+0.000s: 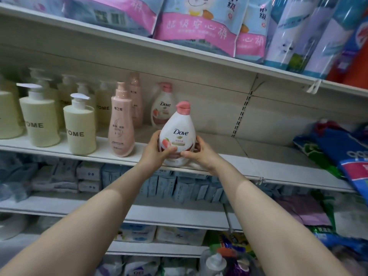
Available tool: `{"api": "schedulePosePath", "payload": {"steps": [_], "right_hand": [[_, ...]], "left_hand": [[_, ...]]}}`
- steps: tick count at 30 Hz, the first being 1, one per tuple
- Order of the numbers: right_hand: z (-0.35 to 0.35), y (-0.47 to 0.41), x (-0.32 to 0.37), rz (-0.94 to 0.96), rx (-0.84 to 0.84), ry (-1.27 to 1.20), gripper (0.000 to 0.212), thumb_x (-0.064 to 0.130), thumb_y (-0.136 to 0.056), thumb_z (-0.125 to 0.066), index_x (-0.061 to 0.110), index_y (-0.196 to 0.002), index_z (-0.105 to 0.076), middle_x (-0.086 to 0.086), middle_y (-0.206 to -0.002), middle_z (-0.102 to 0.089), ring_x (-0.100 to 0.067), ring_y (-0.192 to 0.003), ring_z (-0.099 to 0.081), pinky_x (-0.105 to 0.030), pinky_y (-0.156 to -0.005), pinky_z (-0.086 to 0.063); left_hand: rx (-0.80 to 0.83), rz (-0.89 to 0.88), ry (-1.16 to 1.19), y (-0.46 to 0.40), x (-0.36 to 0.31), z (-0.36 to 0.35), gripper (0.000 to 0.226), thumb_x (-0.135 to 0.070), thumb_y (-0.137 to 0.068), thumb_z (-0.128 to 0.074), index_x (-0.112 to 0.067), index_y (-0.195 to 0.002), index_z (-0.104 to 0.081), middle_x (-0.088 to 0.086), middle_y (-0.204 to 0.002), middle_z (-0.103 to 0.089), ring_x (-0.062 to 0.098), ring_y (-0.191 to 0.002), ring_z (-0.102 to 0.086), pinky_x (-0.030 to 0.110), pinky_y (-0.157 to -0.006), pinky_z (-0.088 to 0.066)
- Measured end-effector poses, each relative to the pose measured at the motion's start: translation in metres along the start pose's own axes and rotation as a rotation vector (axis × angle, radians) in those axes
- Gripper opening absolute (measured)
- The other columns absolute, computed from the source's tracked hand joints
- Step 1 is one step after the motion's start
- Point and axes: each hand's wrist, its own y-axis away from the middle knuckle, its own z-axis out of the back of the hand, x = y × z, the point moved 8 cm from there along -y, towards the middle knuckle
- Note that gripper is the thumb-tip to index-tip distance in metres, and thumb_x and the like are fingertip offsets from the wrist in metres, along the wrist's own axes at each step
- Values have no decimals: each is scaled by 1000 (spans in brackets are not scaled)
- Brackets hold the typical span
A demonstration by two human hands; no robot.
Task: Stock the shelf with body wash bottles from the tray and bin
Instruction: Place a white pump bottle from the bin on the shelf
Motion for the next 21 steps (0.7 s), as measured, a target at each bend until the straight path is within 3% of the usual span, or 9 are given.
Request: {"api": "schedulePosePath", "payload": {"steps": [3,8,11,14,17,21], "right_hand": [[8,-3,-5,-13,-16,21,80,14,-77,-84,22,-144,-40,-4,-134,-60,-20,-126,-55,-44,-109,-46],[9,-2,-7,0,-62,28,80,16,-78,-84,21,-145,-40,-3,-135,-58,-19,-125,-55,-37,-106,-47],[8,1,-7,-6,-84,46,79,18,-80,-83,19,-146,-41,-2,-136,-58,-18,-123,-55,-33,-100,-47],[10,6,-9,-15,-108,130,73,22,-83,-80,19,-145,-41,-2,-135,-59,-19,-120,-57,-37,-102,-48],[17,19,-11,-13,-148,167,68,24,-87,-76,19,-145,-41,-2,-128,-62,-17,-111,-61,-32,-93,-49],[39,43,-19,26,-192,177,53,25,-88,-74,25,-136,-52,-1,-114,-67,-18,-102,-65,-38,-94,-54]], "left_hand": [[7,3,-35,-6,4,-7,64,-24,-82,-75,-26,-137,-41,-7,-119,-62,10,-108,-61,37,-96,-51],[-39,1,-104,-8,9,-10,65,-29,-84,-73,-25,-140,-39,-6,-123,-61,13,-111,-59,38,-97,-50],[-106,-11,-150,-2,6,-11,59,-30,-86,-71,-23,-137,-42,-6,-123,-60,12,-108,-58,28,-88,-48],[-181,-53,-225,8,2,-11,58,-25,-83,-74,-24,-133,-45,-9,-120,-57,10,-107,-56,17,-81,-45],[-290,-70,-292,22,6,-8,64,-15,-78,-77,-26,-132,-43,-2,-131,-48,13,-116,-53,35,-98,-50],[-421,-93,-285,54,-2,-21,41,-10,-88,-66,-18,-124,-47,4,-127,-43,11,-103,-55,36,-94,-53]]}}
